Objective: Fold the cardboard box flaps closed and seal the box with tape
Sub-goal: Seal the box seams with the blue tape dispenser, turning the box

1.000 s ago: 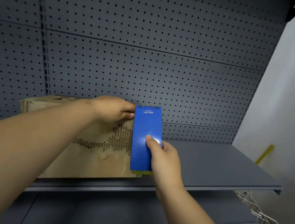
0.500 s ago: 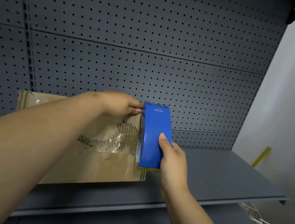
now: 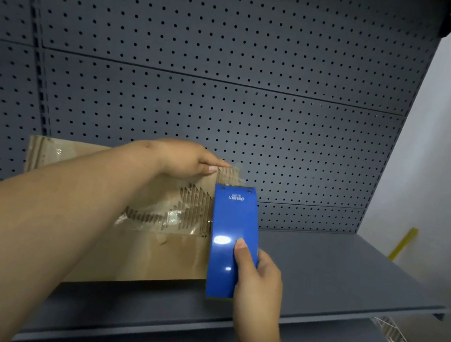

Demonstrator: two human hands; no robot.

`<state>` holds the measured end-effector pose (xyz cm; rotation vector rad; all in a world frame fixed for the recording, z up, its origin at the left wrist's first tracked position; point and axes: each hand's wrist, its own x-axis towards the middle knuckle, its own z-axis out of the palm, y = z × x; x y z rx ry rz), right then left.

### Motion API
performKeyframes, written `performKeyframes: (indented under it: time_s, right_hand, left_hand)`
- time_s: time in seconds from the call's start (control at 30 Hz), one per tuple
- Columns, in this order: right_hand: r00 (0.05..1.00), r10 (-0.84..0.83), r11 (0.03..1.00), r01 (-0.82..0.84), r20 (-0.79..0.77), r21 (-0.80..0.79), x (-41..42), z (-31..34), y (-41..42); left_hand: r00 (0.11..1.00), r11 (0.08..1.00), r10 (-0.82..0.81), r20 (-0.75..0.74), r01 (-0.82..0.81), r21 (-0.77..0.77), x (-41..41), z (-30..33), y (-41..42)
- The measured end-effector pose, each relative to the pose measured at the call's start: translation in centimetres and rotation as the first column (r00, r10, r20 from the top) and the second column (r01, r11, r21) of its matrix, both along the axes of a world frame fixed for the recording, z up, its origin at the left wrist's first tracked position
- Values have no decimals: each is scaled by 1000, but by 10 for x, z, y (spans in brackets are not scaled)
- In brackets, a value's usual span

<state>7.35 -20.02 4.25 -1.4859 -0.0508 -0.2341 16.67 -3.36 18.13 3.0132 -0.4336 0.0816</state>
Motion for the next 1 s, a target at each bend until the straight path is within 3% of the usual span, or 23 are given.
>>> performKeyframes:
  time_s: [0.53,0.63,0.77,1.0]
  right_hand:
    - [981,165,984,-171,-98,-58,16,0,-30]
    - [980,172,983,-178,-102,-51,13,-2,-32]
    - [981,166,983,-172,-97,-61,8,-1,-35]
    - [977,191,981,-194,-93,-27,6,-1,-30]
  left_hand:
    - [975,978,187,121,-197,71,-8,-3,-19]
    - [971,982,189,145,-189,-16,-9,-8,-28]
    - [956,985,166,243,-172,5,-3,-20,-36]
    - [959,989,143,246,-149,7,0,-22,-33]
